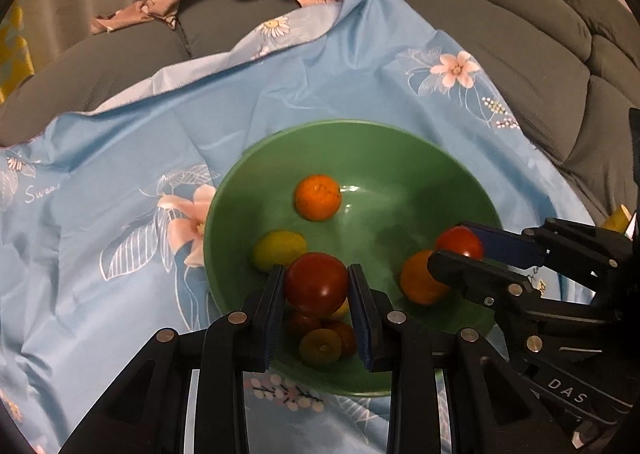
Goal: Organize fruits
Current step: 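Carry both cherry tomatoes over the green bowl and open both tools to drop them, then withdraw both open tools from the green bowl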
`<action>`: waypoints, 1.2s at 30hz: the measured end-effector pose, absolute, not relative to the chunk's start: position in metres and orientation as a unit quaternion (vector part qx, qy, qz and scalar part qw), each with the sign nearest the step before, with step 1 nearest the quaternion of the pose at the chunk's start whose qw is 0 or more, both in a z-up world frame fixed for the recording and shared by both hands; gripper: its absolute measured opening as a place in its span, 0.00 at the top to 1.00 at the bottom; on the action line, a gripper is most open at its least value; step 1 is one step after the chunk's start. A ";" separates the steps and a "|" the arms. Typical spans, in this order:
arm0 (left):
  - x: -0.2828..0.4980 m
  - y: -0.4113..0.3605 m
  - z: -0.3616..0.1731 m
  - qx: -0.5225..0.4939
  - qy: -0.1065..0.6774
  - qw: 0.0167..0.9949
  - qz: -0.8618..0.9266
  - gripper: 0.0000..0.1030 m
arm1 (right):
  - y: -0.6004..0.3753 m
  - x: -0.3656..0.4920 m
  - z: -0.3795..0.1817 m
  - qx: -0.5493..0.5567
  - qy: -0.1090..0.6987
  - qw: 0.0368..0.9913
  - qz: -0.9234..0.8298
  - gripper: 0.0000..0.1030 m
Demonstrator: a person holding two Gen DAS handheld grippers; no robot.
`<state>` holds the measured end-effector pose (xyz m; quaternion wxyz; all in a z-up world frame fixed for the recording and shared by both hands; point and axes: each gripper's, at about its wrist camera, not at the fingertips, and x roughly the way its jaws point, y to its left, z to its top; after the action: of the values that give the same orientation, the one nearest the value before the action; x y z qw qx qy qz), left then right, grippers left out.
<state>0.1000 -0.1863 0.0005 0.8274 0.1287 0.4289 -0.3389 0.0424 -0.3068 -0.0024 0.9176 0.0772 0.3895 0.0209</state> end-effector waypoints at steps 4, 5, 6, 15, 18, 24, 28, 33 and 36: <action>0.103 -0.189 -0.005 0.136 0.438 0.823 -0.334 0.71 | -0.308 0.047 -0.007 0.076 0.398 0.914 0.020 0.74; 0.103 -0.190 -0.007 0.138 0.439 0.822 -0.334 0.71 | -0.308 0.047 -0.007 0.077 0.399 0.914 0.020 0.74; 0.104 -0.192 -0.008 0.141 0.441 0.822 -0.333 0.71 | -0.308 0.048 -0.008 0.076 0.400 0.913 0.020 0.74; 0.105 -0.193 -0.013 0.149 0.449 0.818 -0.328 0.71 | -0.309 0.050 -0.011 0.077 0.403 0.912 0.021 0.73; 0.106 -0.194 -0.013 0.152 0.450 0.818 -0.325 0.71 | -0.310 0.052 -0.013 0.080 0.407 0.910 0.020 0.72; 0.105 -0.193 -0.012 0.153 0.454 0.819 -0.316 0.66 | -0.312 0.052 -0.014 0.082 0.414 0.907 0.015 0.61; 0.100 -0.191 -0.003 0.155 0.447 0.825 -0.309 0.48 | -0.311 0.045 -0.008 0.084 0.407 0.909 0.012 0.54; 0.092 -0.182 0.016 0.151 0.439 0.835 -0.295 0.31 | -0.312 0.034 0.008 0.079 0.400 0.913 0.005 0.41; 0.084 -0.174 0.029 0.145 0.431 0.845 -0.281 0.24 | -0.313 0.026 0.021 0.074 0.396 0.915 0.000 0.28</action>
<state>0.0841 -0.1740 0.0293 0.8448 0.1453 0.4314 -0.2810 0.0263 -0.3131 0.0214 0.9155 0.0736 0.3956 -0.0001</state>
